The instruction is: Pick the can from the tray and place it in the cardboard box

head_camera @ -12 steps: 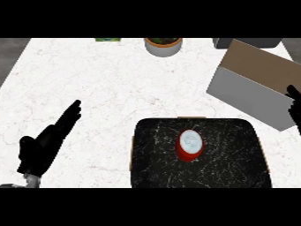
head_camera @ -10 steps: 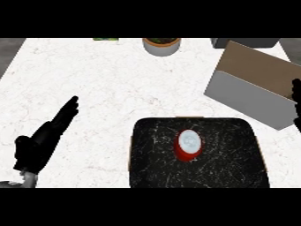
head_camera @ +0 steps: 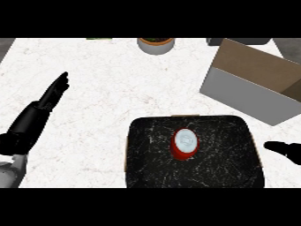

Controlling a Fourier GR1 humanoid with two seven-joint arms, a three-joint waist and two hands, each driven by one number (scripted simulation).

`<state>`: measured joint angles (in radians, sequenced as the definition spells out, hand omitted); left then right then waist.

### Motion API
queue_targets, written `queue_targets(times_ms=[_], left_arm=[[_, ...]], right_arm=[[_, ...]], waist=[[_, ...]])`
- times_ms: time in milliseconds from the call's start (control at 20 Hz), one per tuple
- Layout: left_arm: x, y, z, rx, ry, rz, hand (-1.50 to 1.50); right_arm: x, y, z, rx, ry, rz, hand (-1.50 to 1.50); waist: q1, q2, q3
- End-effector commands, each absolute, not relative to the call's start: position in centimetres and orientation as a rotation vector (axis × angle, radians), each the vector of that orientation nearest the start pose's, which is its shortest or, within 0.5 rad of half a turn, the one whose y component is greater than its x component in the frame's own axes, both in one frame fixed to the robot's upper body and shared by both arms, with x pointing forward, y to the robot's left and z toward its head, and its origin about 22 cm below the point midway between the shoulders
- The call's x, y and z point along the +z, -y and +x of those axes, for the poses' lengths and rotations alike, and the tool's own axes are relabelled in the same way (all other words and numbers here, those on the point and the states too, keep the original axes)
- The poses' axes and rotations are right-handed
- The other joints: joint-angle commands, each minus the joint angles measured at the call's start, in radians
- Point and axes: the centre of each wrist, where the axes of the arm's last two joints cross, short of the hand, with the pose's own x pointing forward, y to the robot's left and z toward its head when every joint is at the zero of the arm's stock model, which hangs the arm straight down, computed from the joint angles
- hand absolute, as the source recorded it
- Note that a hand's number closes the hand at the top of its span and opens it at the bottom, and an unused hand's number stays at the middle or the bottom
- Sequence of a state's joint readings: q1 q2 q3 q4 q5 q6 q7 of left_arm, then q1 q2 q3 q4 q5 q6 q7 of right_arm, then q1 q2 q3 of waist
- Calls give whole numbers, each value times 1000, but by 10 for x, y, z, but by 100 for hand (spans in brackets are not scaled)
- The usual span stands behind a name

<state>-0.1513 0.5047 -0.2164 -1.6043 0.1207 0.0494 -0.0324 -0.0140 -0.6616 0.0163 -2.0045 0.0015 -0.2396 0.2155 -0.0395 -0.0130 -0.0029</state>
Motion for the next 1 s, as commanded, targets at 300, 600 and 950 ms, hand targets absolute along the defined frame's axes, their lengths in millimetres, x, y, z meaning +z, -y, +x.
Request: queue_targets(times_ms=[300,600,950], left_arm=[[64,-269,286,-501,1759,106,0],[72,-263,294,-541,1742,86,0],[63,-255,290,-561,1733,75,0]], right_arm=[[165,273,179,855,1813,-757,-150],[186,245,167,1161,1490,-790,-150],[198,201,165,1369,1256,-830,-150]], waist=[[28,12,2],[47,16,-2],[80,17,-3]])
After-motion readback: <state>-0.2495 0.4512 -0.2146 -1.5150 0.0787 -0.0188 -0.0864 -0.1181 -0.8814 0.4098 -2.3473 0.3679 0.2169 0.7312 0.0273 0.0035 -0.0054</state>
